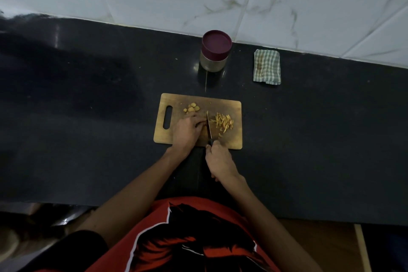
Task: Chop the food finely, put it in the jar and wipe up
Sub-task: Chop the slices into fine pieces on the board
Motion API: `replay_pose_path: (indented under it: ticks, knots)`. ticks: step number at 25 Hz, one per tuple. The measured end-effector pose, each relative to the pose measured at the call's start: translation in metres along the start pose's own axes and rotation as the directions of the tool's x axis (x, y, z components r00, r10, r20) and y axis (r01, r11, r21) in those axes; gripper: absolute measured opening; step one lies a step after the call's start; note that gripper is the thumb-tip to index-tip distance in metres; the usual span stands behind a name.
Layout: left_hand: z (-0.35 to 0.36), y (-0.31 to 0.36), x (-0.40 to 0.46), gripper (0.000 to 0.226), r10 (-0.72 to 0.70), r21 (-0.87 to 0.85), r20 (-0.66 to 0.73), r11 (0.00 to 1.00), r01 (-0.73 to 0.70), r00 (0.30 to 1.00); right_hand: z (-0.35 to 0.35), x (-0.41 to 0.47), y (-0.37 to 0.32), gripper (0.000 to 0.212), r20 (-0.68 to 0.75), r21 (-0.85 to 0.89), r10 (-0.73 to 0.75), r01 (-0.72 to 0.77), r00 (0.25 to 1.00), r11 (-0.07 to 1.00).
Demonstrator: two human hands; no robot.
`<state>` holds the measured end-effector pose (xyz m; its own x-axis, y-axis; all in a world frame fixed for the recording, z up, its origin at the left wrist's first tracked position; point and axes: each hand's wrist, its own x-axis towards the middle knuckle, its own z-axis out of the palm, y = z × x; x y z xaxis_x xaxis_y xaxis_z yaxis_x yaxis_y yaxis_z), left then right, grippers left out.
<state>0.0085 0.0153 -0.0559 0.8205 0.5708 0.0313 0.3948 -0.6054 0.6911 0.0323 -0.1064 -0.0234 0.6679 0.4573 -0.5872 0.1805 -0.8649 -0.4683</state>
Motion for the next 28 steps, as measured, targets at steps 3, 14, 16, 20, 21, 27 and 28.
replay_pose_path:
  ticks: [3,14,16,20,21,27,28]
  knots:
    - [0.000,0.000,0.001,0.021,0.001,0.010,0.004,1.000,-0.001,1.000,0.000,0.001,-0.002,0.020,0.016,0.004,0.006,-0.006,1.000,1.000]
    - [0.002,0.003,-0.002,0.020,-0.014,0.045,0.002,0.999,0.014,1.000,-0.007,0.007,-0.012,0.025,0.024,-0.011,0.050,-0.049,0.998,0.999]
    - [0.002,0.003,-0.001,0.020,-0.029,0.056,-0.001,0.998,0.029,1.000,-0.002,-0.002,-0.003,0.026,0.038,-0.025,0.053,-0.052,0.998,0.998]
    - [0.002,0.003,-0.002,0.020,-0.048,0.063,0.006,0.997,0.048,0.999,0.005,-0.017,0.012,0.029,0.028,-0.070,0.062,-0.060,0.998,0.996]
    - [0.002,0.003,-0.002,0.021,-0.051,0.061,0.011,0.997,0.050,0.999,0.005,-0.017,0.010,0.030,0.008,-0.071,0.054,-0.054,0.998,0.996]
    - [0.004,0.004,-0.001,0.020,-0.057,0.067,-0.011,0.996,0.058,0.998,0.001,-0.013,0.009,0.025,-0.075,0.046,0.059,-0.056,0.995,0.997]
    - [0.005,0.003,-0.001,0.020,-0.059,0.068,-0.008,0.996,0.059,0.998,0.000,-0.015,0.012,0.025,-0.066,0.055,0.072,-0.069,0.995,0.996]
